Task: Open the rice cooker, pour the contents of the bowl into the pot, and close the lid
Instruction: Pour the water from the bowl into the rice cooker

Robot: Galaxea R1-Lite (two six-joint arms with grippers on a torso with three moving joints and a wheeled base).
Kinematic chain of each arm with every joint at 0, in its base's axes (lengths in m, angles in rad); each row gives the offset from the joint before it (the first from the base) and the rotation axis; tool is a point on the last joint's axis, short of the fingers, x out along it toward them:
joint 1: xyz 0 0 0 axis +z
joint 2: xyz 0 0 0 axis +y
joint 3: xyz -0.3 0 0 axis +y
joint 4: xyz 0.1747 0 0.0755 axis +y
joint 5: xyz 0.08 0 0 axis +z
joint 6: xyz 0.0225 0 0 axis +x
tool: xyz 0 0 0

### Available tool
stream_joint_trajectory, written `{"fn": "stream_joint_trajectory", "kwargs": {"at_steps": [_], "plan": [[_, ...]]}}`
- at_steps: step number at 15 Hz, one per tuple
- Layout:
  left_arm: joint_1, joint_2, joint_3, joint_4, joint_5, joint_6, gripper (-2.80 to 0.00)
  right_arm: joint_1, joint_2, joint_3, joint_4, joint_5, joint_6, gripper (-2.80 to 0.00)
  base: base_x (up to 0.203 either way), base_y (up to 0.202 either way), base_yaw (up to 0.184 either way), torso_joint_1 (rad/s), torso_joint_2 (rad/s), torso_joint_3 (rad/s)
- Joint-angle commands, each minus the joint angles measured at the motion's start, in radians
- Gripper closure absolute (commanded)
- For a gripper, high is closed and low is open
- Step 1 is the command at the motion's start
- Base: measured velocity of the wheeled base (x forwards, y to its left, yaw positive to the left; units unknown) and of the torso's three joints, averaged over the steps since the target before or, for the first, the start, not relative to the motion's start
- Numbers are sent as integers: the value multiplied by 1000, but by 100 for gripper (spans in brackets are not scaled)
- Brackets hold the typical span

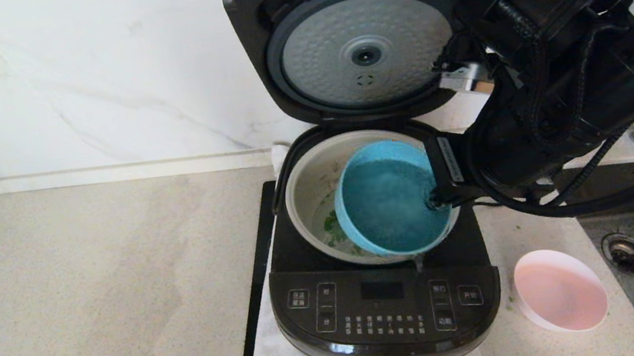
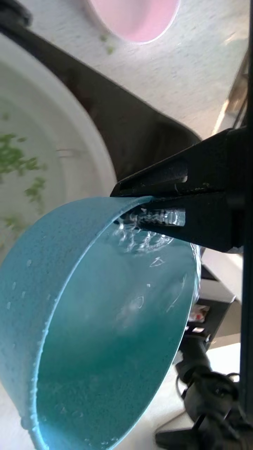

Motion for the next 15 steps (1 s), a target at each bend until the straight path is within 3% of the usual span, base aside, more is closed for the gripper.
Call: {"fn": "stream_joint_trajectory", "kwargs": {"at_steps": [1,13,15], "plan": [[0,-3,0,0,0,0,0,0,4,-1,-18,0,4,0,0,0,0,0,0,0],[0,-3,1,0,1,0,0,-25,72,-1,-134,-2,21,0,0,0,0,0,0,0],[0,-3,0,0,0,0,0,-27,74,-1,-167,-30,20,0,0,0,0,0,0,0]]}}
